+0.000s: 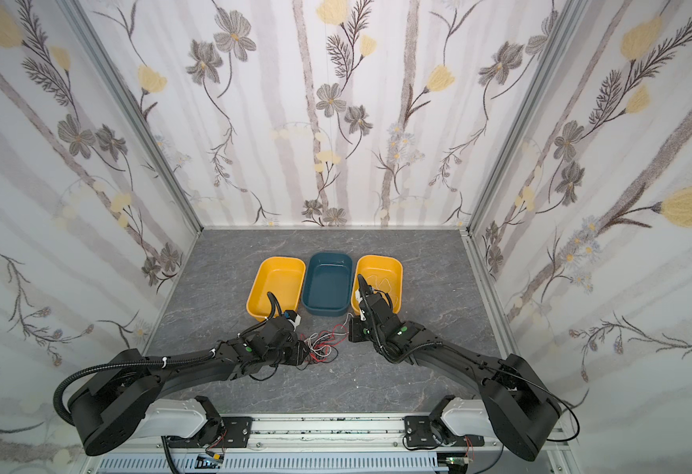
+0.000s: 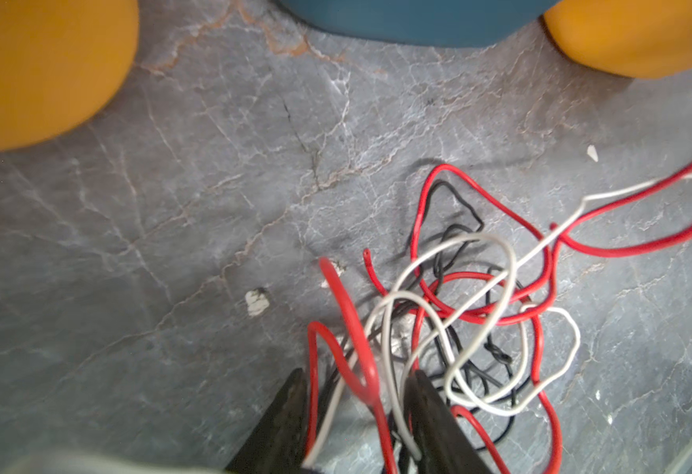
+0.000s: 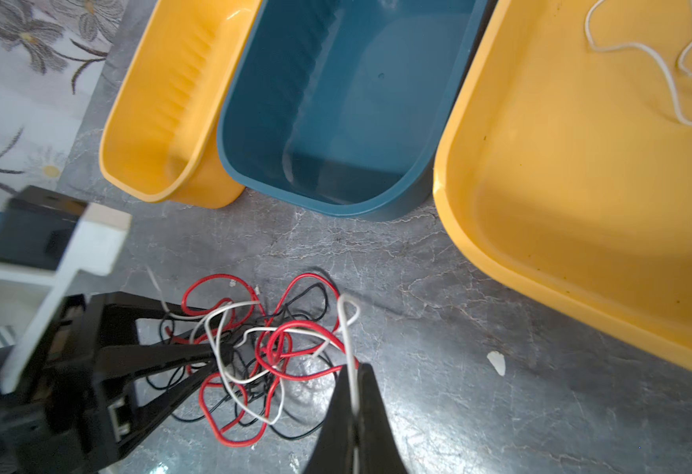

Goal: Untangle the cables

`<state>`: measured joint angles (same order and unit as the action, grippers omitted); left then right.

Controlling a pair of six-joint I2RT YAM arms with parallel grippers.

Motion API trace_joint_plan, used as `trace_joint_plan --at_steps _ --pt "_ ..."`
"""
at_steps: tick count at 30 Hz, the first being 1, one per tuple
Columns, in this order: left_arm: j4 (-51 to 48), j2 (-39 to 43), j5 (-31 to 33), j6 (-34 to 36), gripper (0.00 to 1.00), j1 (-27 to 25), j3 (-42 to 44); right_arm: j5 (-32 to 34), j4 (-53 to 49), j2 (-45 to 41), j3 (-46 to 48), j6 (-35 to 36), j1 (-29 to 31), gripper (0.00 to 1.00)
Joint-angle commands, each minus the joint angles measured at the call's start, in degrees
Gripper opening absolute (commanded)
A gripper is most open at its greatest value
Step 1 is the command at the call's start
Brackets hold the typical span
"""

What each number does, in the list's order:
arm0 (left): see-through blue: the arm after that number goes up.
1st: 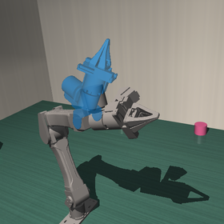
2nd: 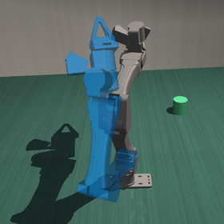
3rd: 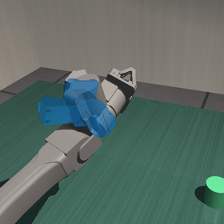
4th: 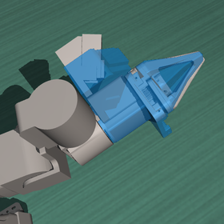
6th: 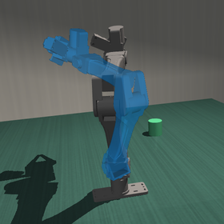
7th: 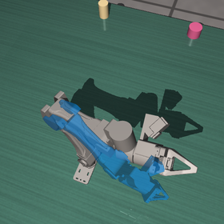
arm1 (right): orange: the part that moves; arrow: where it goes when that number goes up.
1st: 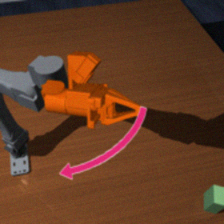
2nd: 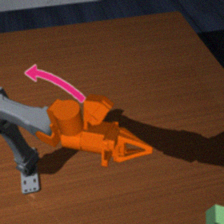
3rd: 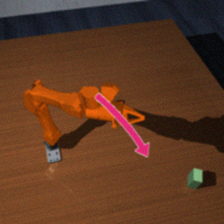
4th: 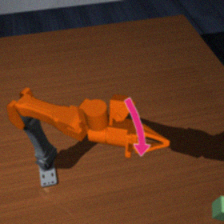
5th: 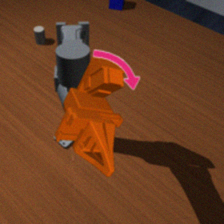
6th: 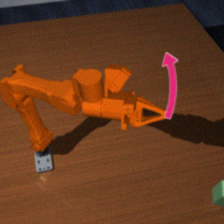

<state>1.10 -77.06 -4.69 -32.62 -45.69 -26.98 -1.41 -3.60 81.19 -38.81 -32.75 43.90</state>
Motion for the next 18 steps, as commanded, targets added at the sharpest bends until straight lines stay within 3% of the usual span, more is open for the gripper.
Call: trace_joint_plan --at_steps 1,5,18 --pt "1.3 -1.7 -0.3 -1.3 0.36 0.2 0.2 -0.5 0.3 -3.0 -1.2 -0.1 0.0 0.01" --pt "1.4 -3.7 -0.1 -1.4 0.23 0.3 -0.1 1.2 -3.1 -7.6 -2.6 1.2 -0.6 0.0" --pt "0.6 -3.8 0.7 -1.2 0.22 0.8 -0.1 2.8 -9.1 -18.9 -3.4 4.3 -8.3 0.0"
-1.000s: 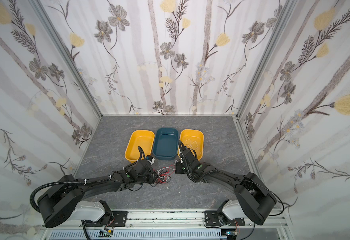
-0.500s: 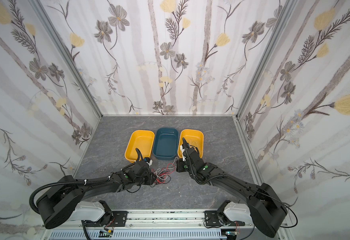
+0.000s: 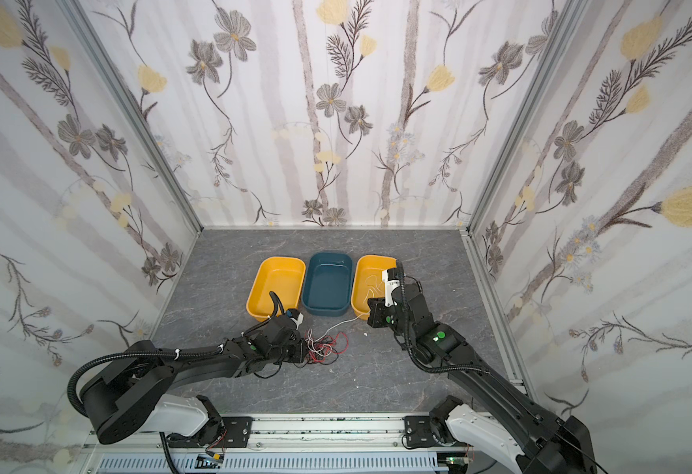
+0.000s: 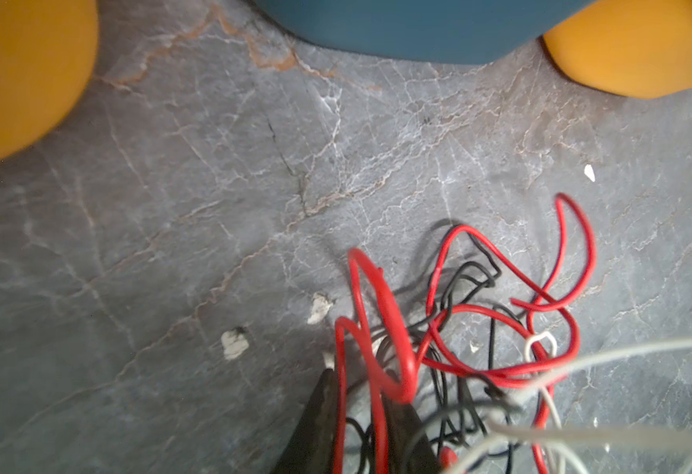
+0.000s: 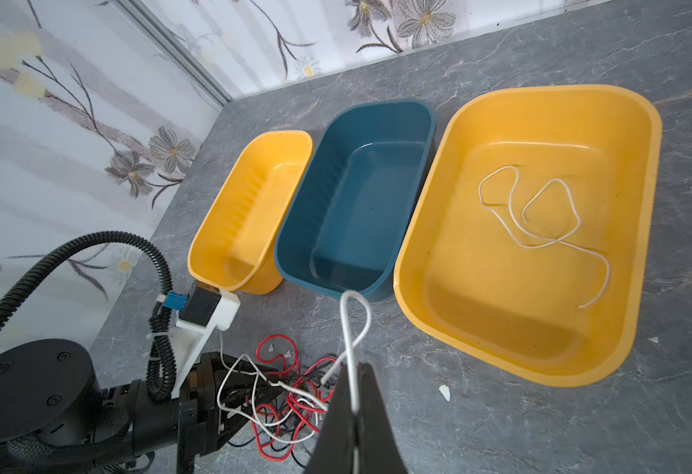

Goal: Untangle the cables

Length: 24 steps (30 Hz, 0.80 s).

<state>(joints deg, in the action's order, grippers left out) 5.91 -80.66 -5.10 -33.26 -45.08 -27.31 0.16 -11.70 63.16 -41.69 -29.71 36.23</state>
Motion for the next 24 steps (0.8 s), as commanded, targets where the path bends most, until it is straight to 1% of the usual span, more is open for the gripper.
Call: trace_joint_plan --at_steps 1,4,12,17,20,24 --pt "-4.2 -0.2 1.1 -0.7 0.21 0.2 0.4 1.2 -1.4 -1.5 -0.6 1.6 -1.1 0.0" --pt "-4.4 -0.2 1.3 -0.6 0.2 0.3 0.4 2.8 -3.5 -3.6 -3.0 2.7 -2.8 0.0" --pt "-5.3 0.1 1.5 -0.6 0.12 0.9 0.4 7.7 -9.1 -8.6 -6.5 6.1 -9.1 0.0" --pt "-5.9 0.1 1.5 -0.7 0.08 1.5 0.6 8.5 -11.2 -9.3 -8.9 7.5 -14.0 0.0" --pt "-6.2 0.2 1.4 -1.0 0.07 1.8 0.7 9.7 -11.9 -9.7 -10.0 7.8 -16.7 0.0" --pt "-6.3 0.2 1.3 -1.1 0.06 2.1 1.0 9.7 -12.0 -11.0 -10.9 7.9 -20.0 0.0"
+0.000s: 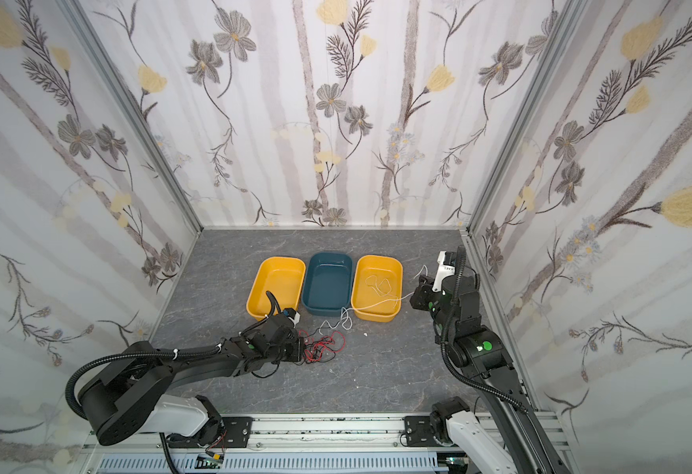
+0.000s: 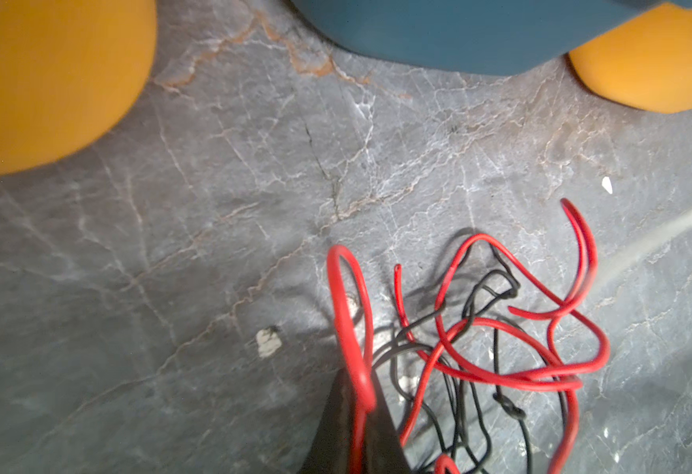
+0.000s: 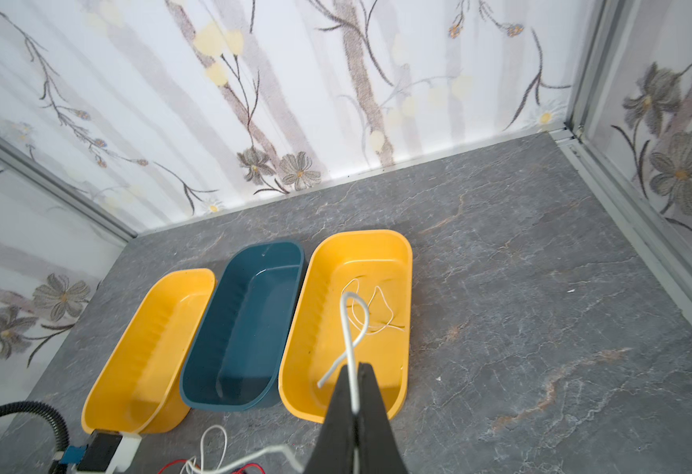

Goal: Untangle the cables

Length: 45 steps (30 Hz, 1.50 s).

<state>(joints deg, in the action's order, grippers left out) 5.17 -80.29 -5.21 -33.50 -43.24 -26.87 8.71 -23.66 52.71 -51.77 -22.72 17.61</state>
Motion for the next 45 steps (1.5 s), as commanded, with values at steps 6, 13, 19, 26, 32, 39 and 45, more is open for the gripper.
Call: trace_joint_plan --at_steps 6,13,19,26,32,39,45 --pt "-6.2 0.5 1.5 -1.0 0.05 1.0 1.3 3.2 -1.5 -2.2 -2.9 2.5 -6.8 0.0" --pt "-5.8 0.8 1.3 -1.3 0.05 1.6 1.6 -5.8 1.1 -1.4 -3.3 1.4 -10.5 0.0" --pt "-5.4 1.0 1.1 -1.3 0.06 1.6 1.7 -8.9 2.7 -0.8 -5.6 0.6 -10.5 0.0" --pt "-4.2 0.7 0.6 -1.2 0.06 1.6 1.6 -9.3 2.8 1.6 -13.4 1.7 -10.5 0.0" --pt "-3.1 0.3 0.3 -1.5 0.07 1.6 1.9 -16.6 6.0 6.1 -19.0 0.3 -10.4 0.0" --pt "-1.3 -0.4 -0.2 -2.0 0.07 1.6 2.1 -22.4 10.5 13.1 -22.0 -1.5 -10.3 0.0" --pt "-0.3 -0.3 -0.9 -2.5 0.07 1.6 2.2 -23.6 12.3 17.6 -23.7 -2.0 -8.8 0.0"
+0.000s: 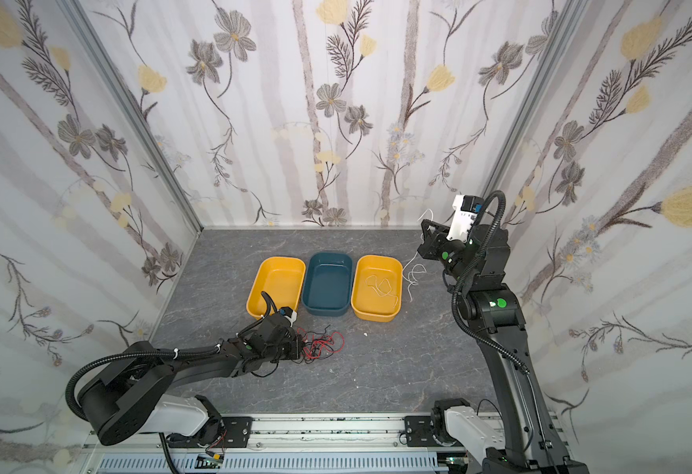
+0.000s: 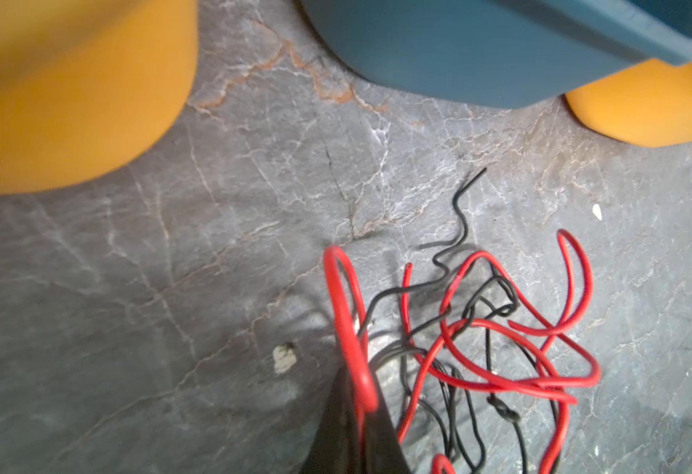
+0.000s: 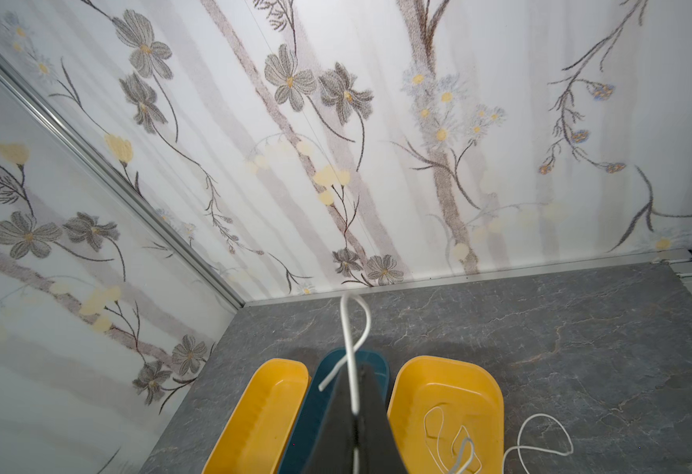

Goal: Untangle the cables

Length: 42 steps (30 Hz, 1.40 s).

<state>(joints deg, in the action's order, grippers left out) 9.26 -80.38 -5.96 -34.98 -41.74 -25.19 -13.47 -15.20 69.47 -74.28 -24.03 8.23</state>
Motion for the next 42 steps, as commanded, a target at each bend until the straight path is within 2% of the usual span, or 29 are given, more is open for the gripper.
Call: trace_joint_plan --at_steps 1,8,20,32,37,40,42 --pt "-4.3 -0.1 -0.1 -1.1 0.07 0.1 0.5 -1.2 4.0 1.3 -1.5 -0.6 0.7 0.0" --pt "-4.0 -0.1 0.2 -0.8 0.07 0.1 0.4 -1.9 4.9 6.1 -1.2 0.0 1.5 0.0" --pt "-3.0 1.0 0.1 -1.4 0.07 0.0 1.5 1.5 9.7 15.5 9.3 0.3 1.7 0.0" --pt "-2.0 1.6 -0.1 -2.4 0.07 -0.1 2.2 1.1 9.5 30.0 12.0 1.7 5.2 0.05" --pt "-1.8 1.4 -0.4 -2.2 0.08 -0.1 1.8 1.7 9.5 34.2 12.7 1.9 5.9 0.14" --pt "-1.7 1.4 -0.3 -2.1 0.08 -0.2 1.8 2.6 9.6 33.4 13.4 2.1 5.9 0.36" --pt "-1.6 1.2 -0.3 -2.1 0.08 -0.2 1.8 3.7 9.1 32.3 13.3 2.4 5.9 0.45"
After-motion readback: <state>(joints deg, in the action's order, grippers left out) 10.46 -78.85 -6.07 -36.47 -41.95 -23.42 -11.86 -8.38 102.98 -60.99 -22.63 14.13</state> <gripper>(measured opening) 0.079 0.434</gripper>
